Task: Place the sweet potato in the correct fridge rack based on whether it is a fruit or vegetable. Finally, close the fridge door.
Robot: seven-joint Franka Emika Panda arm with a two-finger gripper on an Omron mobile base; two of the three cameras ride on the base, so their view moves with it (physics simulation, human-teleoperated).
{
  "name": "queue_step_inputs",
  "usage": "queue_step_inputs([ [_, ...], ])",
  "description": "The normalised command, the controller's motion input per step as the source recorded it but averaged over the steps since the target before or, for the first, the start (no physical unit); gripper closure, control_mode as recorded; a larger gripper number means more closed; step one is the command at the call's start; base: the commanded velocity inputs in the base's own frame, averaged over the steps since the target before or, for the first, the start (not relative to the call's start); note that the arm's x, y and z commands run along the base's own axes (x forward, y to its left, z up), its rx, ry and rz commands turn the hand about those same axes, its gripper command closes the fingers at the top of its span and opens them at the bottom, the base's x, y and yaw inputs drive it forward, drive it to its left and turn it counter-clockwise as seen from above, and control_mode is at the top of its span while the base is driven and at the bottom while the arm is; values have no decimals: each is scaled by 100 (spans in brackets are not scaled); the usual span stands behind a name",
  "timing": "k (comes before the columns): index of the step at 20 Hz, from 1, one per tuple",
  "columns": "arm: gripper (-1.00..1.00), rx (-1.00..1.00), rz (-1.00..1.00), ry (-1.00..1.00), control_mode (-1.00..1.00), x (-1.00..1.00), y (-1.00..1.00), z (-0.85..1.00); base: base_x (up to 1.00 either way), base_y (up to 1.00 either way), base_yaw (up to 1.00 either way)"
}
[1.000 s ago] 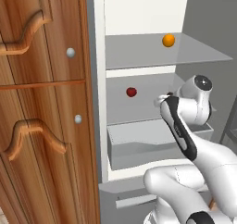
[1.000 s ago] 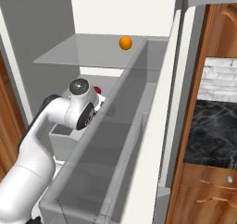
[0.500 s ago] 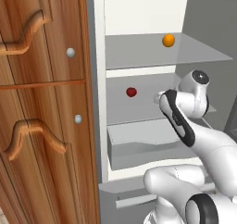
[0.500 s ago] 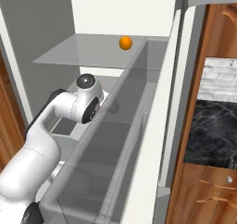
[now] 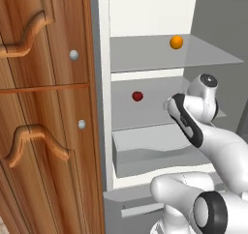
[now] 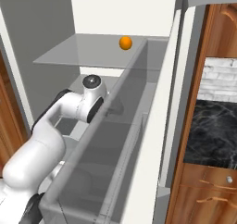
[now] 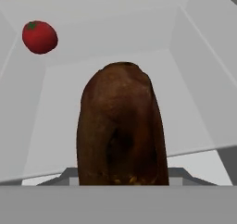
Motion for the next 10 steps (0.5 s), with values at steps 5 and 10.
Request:
queue_step_inputs([
  [5, 100, 0, 0, 1, -100, 24, 0, -7, 0, 0, 0],
  [10, 100, 0, 0, 0, -100, 35, 0, -3, 0, 0, 0],
])
